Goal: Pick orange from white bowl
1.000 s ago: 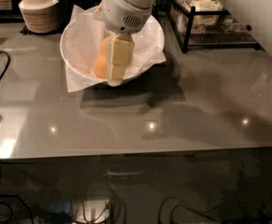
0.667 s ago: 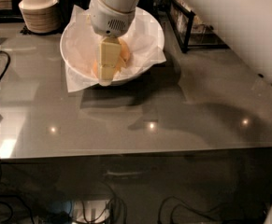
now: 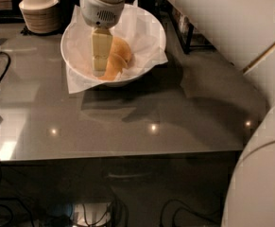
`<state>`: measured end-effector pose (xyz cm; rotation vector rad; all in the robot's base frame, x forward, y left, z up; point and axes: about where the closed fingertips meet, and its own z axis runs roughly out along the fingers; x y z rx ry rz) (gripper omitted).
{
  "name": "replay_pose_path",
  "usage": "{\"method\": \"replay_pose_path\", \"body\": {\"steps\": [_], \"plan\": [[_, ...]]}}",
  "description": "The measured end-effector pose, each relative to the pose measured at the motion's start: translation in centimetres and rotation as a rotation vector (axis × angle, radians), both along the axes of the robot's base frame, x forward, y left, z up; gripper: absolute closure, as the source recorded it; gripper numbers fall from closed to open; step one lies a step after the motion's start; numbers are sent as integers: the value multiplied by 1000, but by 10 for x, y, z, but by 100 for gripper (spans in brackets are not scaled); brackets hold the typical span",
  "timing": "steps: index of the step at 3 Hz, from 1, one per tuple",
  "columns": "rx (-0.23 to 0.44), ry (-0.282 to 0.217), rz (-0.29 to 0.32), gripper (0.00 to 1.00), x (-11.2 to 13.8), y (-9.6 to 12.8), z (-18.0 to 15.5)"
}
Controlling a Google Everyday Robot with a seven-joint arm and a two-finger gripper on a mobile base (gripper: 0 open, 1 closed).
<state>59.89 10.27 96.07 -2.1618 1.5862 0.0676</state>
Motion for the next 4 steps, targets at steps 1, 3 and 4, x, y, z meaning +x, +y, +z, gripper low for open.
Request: {"method": "replay_pose_path", "body": {"steps": [1,3,4], "plan": [[61,-7,-46,0,12,-12,-8],[146,-5,-82,0,42,-21,-13],[146,-5,-82,18,42,-21,-13]]}}
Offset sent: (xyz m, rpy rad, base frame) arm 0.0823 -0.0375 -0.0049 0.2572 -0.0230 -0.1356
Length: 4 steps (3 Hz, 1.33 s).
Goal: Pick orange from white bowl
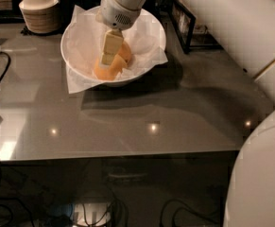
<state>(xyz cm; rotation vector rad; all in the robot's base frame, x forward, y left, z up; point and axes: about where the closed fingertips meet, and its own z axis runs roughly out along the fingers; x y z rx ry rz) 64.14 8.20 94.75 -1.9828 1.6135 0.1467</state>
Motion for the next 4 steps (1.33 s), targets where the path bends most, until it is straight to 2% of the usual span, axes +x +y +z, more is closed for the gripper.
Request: {"method": "replay_pose_path", "body": {"steps": [1,2,3,4], "plan": [[0,0,0,35,0,0,0],[-10,30,6,28,-3,-1,-9],[-20,103,6,20,-10,-5,-23],[-27,157,-8,24,-13,-10,-34]]}}
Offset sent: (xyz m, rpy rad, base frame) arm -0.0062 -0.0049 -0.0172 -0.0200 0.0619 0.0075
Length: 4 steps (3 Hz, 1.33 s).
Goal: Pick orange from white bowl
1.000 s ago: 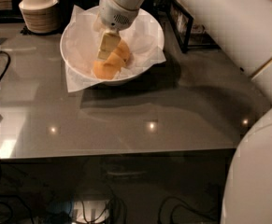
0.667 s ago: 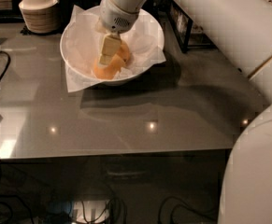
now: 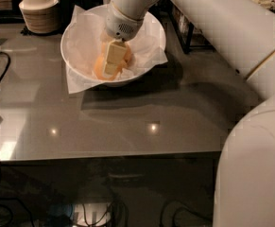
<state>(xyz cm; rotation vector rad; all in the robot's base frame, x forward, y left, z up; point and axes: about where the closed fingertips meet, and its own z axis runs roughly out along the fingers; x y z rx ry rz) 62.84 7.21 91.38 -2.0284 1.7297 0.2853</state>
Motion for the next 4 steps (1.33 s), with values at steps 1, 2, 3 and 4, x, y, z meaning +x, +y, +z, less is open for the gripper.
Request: {"method": "replay_pose_path", "body": {"steps": [1,2,3,4], "plan": [[6,19,-30,26,2,-6,-7],[30,4,-93,29,7,-12,-5],[65,-65,-231,29,8,-21,12],[105,-78,-278,29,15,-14,14]]}}
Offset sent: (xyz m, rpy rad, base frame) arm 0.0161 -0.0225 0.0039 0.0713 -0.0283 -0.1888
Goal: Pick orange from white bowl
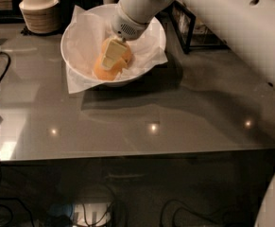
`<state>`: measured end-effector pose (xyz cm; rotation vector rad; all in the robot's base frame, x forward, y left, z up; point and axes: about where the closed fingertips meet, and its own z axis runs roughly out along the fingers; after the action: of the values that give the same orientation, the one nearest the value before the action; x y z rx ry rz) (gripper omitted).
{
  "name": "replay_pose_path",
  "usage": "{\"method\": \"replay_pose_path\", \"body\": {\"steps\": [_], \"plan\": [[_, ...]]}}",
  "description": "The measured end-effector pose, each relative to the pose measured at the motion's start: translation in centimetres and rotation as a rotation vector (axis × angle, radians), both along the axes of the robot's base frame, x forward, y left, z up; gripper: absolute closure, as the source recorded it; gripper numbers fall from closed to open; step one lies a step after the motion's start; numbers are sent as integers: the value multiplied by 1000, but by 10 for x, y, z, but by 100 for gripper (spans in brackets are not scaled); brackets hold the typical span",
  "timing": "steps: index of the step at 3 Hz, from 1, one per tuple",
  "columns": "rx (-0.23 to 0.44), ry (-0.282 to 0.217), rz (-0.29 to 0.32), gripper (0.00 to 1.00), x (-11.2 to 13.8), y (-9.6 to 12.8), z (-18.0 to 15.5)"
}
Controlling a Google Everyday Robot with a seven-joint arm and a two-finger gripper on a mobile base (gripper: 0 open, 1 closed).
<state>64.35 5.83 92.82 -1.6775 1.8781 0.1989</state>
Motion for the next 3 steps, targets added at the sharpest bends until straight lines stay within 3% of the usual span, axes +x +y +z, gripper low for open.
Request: {"method": "replay_pose_path", "body": {"steps": [1,2,3], "plan": [[-1,0,2,30,0,0,0],[-1,0,2,48,0,0,0],[16,44,-63,72,-7,2,1]]}}
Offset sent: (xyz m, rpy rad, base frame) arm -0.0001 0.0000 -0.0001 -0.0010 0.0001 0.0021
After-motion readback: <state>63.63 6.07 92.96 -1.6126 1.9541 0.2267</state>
